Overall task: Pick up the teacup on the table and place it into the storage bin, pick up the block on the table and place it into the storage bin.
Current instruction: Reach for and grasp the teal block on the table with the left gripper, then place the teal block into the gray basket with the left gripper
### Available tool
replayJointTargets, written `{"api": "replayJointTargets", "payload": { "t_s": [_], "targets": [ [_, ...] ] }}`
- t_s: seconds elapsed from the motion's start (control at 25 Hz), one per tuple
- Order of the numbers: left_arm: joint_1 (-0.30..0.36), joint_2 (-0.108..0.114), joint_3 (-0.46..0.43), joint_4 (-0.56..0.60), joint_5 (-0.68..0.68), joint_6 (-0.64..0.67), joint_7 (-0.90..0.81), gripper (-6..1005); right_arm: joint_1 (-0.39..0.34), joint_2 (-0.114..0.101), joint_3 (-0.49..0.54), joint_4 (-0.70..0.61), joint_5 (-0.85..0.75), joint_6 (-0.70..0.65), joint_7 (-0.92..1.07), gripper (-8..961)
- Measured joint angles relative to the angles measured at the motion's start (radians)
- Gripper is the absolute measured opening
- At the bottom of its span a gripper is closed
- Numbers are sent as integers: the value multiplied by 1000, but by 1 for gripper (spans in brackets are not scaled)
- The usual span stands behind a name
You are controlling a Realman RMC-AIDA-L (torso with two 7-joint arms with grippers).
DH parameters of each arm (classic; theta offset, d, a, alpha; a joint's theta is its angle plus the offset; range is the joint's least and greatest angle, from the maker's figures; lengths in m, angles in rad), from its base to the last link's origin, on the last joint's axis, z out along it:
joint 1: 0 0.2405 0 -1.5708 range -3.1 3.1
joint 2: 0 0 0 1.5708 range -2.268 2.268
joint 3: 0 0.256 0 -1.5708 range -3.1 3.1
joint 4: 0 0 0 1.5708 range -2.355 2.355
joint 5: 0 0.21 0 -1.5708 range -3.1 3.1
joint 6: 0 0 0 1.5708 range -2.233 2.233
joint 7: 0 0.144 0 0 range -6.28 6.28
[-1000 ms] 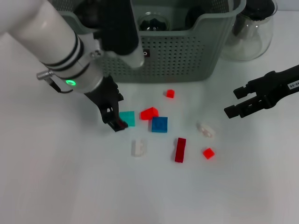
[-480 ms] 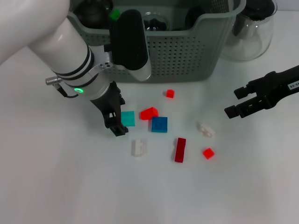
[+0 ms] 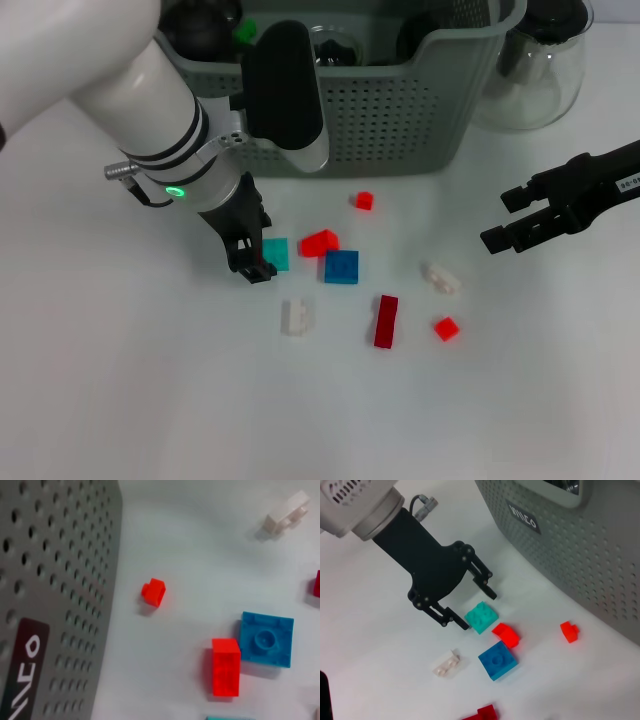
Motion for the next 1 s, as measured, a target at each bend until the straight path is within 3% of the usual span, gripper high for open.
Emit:
{"api": "replayJointTargets", "payload": {
  "t_s": [0.28, 0.92, 1.0],
  "targets": [
    [-24, 0, 3, -41, -1, -1, 0, 597, 0, 0, 0, -1, 0, 1, 1, 915],
    [-39, -1, 37, -54, 0, 2, -25, 598, 6, 6, 0, 0, -26, 16, 1, 915],
    [-40, -1, 37, -53, 0, 7, -30, 533, 6, 6, 0, 0, -26, 17, 1, 914]
  ]
}}
